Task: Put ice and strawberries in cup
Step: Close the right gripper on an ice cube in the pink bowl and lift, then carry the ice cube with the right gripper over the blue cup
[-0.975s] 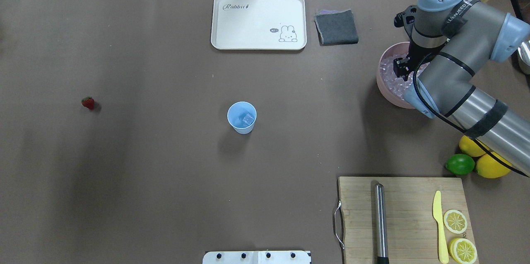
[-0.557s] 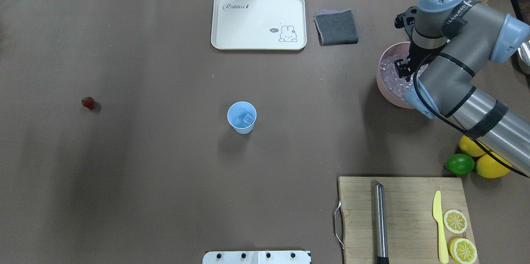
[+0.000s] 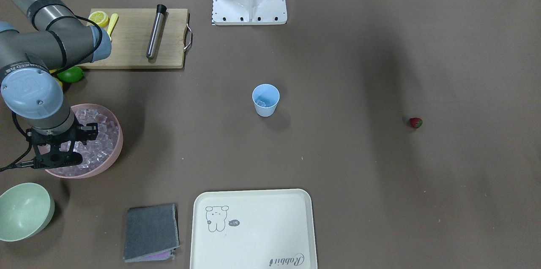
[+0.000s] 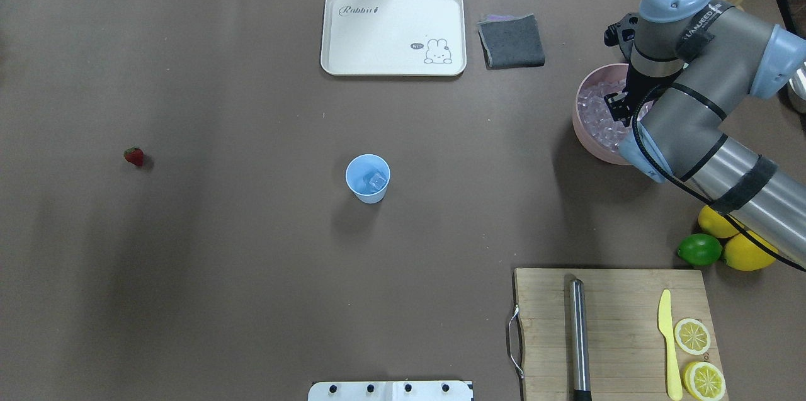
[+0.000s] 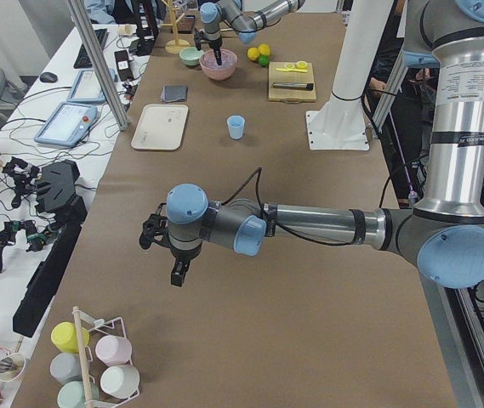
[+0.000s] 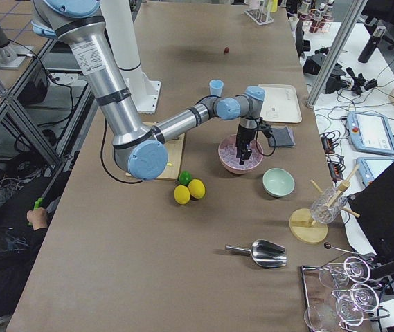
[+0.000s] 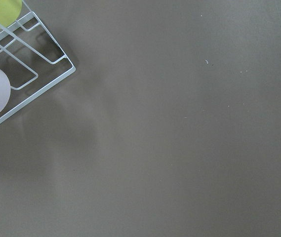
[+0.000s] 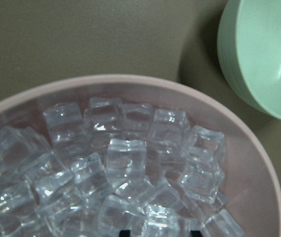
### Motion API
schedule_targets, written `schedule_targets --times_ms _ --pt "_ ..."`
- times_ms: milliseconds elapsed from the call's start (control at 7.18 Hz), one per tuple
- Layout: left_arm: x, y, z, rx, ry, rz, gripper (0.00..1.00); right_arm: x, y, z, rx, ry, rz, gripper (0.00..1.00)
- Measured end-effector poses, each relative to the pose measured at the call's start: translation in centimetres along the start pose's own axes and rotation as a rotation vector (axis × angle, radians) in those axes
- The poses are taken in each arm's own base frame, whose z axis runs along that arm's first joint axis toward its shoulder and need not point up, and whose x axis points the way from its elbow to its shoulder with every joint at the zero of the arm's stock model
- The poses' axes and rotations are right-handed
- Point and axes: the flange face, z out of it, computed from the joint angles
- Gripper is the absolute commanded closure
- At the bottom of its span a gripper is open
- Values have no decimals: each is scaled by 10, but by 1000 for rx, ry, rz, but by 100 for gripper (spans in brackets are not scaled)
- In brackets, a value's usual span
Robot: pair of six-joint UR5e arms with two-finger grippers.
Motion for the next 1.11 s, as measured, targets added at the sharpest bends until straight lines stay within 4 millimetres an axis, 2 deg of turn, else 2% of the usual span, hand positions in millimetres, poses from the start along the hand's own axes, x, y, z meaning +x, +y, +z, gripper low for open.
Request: schedule_targets --times_ms 279,557,836,975,1115 --pt "0 0 0 1 0 1 2 2 -1 -3 2 -2 -7 100" --pt "1 -1 -1 2 0 2 2 10 -3 -20 23 -16 -4 100" --pt "1 -2 -1 2 0 2 2 0 12 -76 59 -90 -6 100" --pt "1 -2 -1 3 0 3 2 -17 26 -107 59 -188 23 100" --pt "1 -2 -1 2 0 2 2 -45 37 -133 55 -288 85 100"
